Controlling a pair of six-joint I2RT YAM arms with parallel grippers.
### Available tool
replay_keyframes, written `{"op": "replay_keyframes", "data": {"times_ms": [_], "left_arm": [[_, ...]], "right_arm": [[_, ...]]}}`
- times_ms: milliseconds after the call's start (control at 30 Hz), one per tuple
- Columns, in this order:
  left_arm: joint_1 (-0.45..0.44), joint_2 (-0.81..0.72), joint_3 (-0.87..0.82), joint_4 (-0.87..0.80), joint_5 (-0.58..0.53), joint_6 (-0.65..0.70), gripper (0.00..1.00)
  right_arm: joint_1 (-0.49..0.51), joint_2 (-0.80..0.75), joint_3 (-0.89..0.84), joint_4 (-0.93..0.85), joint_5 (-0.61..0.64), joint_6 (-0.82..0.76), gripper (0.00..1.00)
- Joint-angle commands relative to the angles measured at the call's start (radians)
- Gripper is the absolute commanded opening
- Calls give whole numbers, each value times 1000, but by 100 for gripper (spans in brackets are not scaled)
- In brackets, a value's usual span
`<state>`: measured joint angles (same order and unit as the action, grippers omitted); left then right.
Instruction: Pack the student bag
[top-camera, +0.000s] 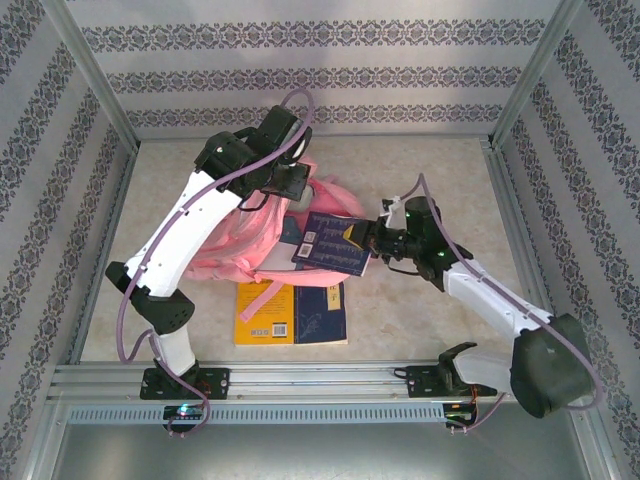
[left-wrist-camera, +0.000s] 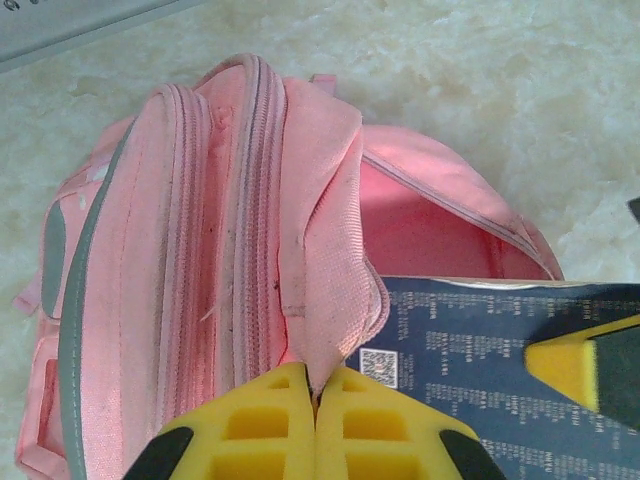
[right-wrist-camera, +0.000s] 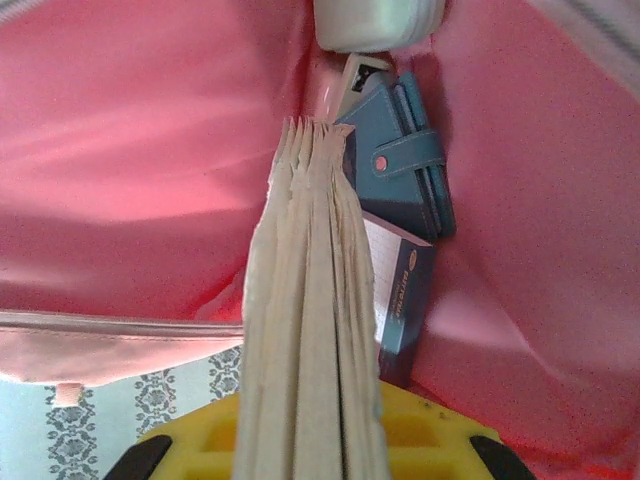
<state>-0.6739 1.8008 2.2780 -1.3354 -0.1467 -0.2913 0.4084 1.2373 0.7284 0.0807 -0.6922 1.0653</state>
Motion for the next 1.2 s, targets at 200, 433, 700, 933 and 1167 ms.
{"op": "replay_keyframes", "data": {"times_ms": [200,433,700,933,1167], "left_arm": [[3,-73,27,66,-13,21,0],[5,-70,33,74,-14,24,0],[5,-68,34,103,10,17,0],[7,-62,38,119,5,14,0],[16,-36,45,114,21,-2,0]], "right_arm": [[115,186,141,229,146,38,0],[205,408,275,393,153,135,0],[301,604,448,364,255,174,2],[341,808,605,333,269,136,12],[327,861,675,225,249,-3,50]]}}
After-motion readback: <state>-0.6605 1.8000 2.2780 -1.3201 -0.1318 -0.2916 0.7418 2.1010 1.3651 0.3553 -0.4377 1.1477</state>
